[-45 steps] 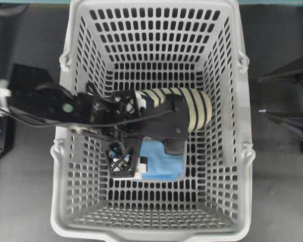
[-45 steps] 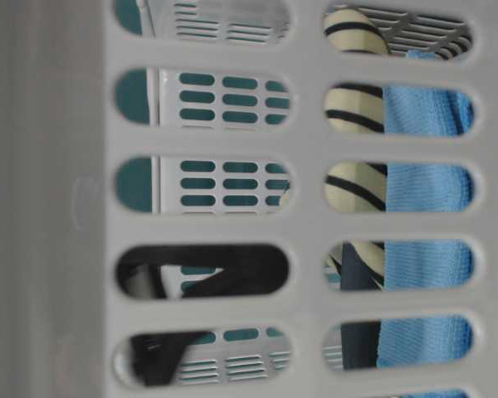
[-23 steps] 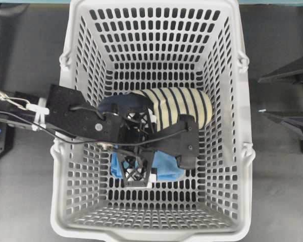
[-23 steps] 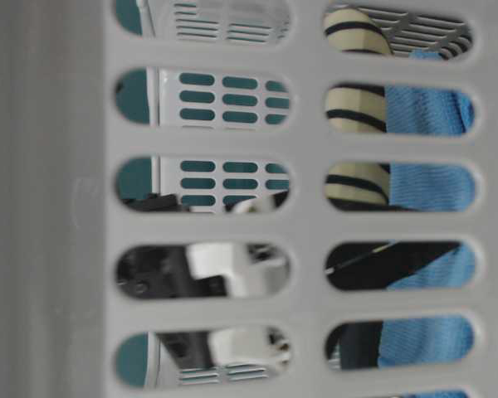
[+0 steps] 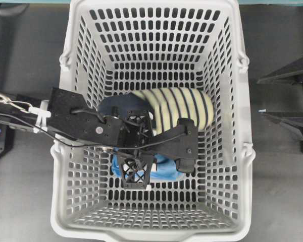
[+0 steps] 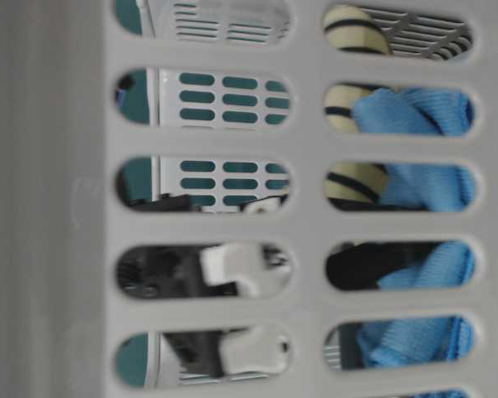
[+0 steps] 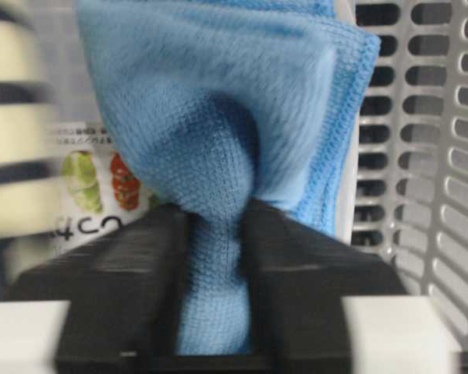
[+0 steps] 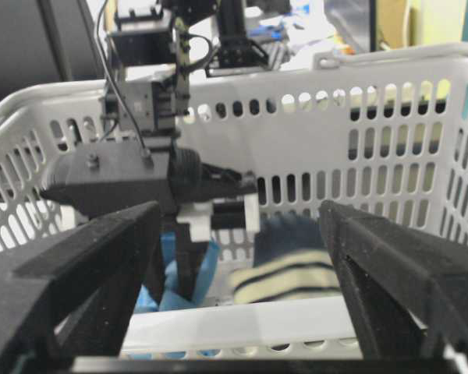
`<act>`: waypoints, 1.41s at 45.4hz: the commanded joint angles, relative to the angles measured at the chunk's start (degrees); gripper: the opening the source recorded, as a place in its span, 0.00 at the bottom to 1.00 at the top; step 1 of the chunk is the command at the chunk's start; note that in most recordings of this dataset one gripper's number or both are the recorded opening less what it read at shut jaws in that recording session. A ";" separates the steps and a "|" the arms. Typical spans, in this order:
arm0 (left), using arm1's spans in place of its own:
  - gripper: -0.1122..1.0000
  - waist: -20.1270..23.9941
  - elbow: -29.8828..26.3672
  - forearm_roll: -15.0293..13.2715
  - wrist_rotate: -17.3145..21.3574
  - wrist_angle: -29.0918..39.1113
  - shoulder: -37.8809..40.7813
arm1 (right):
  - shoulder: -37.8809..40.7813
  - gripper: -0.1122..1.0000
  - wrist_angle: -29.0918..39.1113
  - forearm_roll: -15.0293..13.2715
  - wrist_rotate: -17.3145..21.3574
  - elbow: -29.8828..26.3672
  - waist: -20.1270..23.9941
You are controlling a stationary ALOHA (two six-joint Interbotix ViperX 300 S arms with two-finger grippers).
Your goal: Pick up the blue cloth from the shopping basket with the left arm.
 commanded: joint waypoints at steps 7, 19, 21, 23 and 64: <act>0.21 -0.35 -5.01 0.18 0.18 2.55 -4.39 | 0.35 0.81 -0.18 0.09 0.09 -0.70 0.00; 0.21 -0.35 -17.67 0.18 0.09 16.08 -5.71 | 0.35 0.81 -0.18 0.09 0.09 -0.62 0.00; 0.21 -0.35 -20.74 0.18 0.09 19.34 -5.54 | 0.35 0.81 -0.18 0.09 0.18 -0.70 0.00; 0.21 -0.35 -23.20 0.18 0.00 21.80 -5.36 | 0.35 0.81 -0.18 0.09 0.18 -0.70 -0.09; 0.21 -0.26 -31.73 0.18 -0.26 31.29 -3.96 | 0.26 0.81 -0.53 0.09 0.26 -0.70 0.00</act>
